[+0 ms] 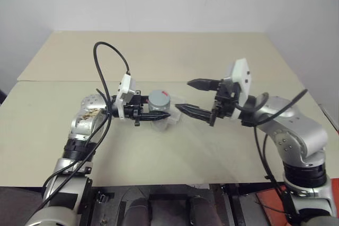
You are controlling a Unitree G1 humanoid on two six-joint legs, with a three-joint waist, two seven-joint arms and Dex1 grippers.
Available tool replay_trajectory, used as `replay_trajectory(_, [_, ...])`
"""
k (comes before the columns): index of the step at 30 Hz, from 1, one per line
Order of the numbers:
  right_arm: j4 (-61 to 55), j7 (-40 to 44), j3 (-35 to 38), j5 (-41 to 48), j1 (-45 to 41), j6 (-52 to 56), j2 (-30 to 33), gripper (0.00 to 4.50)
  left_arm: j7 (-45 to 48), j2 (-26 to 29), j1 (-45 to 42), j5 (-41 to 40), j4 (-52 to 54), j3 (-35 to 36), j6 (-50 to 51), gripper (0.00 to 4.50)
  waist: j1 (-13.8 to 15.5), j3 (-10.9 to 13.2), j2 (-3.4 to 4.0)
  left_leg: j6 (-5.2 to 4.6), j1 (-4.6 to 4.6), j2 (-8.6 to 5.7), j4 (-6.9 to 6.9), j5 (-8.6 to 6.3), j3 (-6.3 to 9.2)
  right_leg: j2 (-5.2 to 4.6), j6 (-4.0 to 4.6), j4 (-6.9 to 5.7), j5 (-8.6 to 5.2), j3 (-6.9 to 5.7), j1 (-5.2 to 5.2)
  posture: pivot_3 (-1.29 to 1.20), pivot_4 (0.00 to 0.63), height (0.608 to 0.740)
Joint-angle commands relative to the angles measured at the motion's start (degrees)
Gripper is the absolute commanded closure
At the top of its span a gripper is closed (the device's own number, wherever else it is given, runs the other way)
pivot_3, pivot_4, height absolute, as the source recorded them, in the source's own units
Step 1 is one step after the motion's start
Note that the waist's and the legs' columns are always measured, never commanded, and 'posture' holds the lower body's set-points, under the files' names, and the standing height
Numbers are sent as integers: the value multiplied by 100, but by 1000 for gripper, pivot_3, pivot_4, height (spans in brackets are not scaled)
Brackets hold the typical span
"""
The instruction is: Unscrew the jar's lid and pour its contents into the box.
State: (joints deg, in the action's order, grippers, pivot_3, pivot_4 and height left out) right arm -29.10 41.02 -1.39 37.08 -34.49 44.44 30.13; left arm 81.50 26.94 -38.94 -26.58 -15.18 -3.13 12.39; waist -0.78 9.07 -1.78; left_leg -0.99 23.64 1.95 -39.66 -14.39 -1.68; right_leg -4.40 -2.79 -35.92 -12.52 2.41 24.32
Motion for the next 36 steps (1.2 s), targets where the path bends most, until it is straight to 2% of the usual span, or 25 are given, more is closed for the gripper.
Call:
replay_trajectory(1, [-27,-305,-271,9,-406,104,-353,25,-10,-44,-221,7,-8,46,-140,2418,0,0,0,0,1,-1,0,0,0,-1,0,0,0,0,1,0,150,740])
replay_trajectory(9, [714,-560,-976,-658,-856,-58,-857,25,-10,-142,-304,-52,-3,83,-139,2418,13,0,0,0,4,-2,-2,0,-1,-2,0,-8,0,-2,1,0,150,740])
replay_trajectory(17, [1105,-476,-913,-901,-974,-155,-989,25,9,-91,-202,-163,162,148,-64,2418,4,0,1,0,5,-1,-2,0,0,-1,0,-11,0,-3,3,0,150,740])
replay_trajectory(26, [1054,-291,-626,-835,-838,-157,-751,25,14,-19,-109,-187,247,208,-11,2418,5,0,1,0,5,0,-2,0,0,-1,0,-11,0,-3,3,0,150,740])
replay_trajectory(36, [677,-92,-229,-576,-367,-78,-151,25,19,22,-82,-205,298,197,28,2418,6,0,1,0,5,-1,-2,0,0,-1,0,-6,0,-3,3,0,150,740])
